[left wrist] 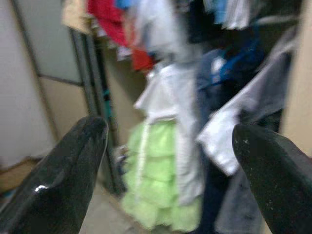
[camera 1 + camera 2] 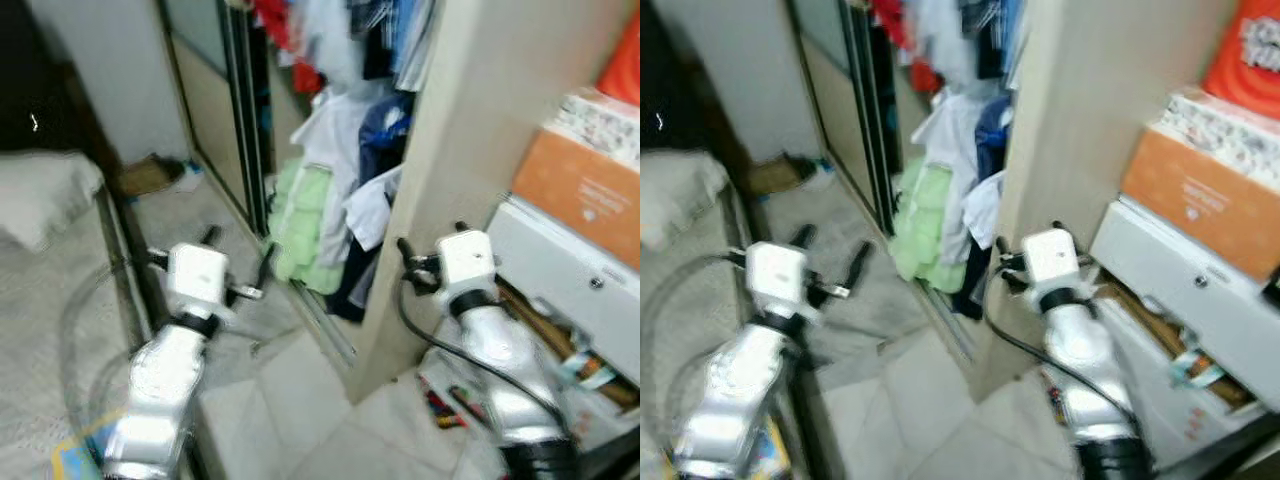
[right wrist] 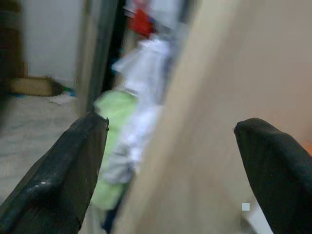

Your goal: Clean up the room

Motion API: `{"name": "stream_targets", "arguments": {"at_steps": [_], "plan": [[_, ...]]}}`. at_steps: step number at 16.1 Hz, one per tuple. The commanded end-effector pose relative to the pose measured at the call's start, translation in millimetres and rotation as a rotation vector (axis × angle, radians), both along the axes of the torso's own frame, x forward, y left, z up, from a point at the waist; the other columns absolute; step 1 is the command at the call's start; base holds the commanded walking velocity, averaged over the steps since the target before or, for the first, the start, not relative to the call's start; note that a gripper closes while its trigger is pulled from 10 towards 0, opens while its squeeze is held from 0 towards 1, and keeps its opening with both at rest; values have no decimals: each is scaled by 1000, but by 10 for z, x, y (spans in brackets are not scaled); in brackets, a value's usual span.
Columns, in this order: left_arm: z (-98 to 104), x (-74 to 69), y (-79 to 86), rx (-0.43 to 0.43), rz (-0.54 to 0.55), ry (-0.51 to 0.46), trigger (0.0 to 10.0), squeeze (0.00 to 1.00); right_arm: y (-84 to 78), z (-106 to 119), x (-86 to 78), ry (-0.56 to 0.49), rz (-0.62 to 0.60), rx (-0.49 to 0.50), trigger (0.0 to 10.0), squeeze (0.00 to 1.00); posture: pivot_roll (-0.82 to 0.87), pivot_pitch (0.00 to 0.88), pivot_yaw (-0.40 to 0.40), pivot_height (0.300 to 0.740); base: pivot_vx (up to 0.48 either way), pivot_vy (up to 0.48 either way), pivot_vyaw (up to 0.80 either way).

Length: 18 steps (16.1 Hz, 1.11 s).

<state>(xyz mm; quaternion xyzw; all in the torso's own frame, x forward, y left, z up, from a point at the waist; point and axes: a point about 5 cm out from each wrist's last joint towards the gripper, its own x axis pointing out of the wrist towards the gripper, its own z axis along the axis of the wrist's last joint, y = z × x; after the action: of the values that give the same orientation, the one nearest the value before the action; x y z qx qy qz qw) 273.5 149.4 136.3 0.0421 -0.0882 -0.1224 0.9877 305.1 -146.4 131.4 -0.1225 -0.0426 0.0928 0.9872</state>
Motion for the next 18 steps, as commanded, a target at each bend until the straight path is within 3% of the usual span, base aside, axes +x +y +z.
{"name": "stream_targets", "arguments": {"at_steps": [1,4,13,18], "plan": [[30,6,-53,-7,-14,-9,10000,0,-48,55,16,-19,-12,-6,10000,0,-33,0,-33,740,0,0,800],[28,7,-67,-13,-21,-5,10000,0,-47,56,17,-19,-11,0,10000,0,-34,0,-33,740,0,0,202],[30,8,-84,-25,-33,-2,10000,0,-44,57,8,-18,-6,6,10000,0,-36,0,-35,740,0,-335,0],[33,7,-73,-41,-19,-6,10000,0,-38,58,5,-21,0,1,10000,0,-36,0,-36,740,0,0,0]]}}
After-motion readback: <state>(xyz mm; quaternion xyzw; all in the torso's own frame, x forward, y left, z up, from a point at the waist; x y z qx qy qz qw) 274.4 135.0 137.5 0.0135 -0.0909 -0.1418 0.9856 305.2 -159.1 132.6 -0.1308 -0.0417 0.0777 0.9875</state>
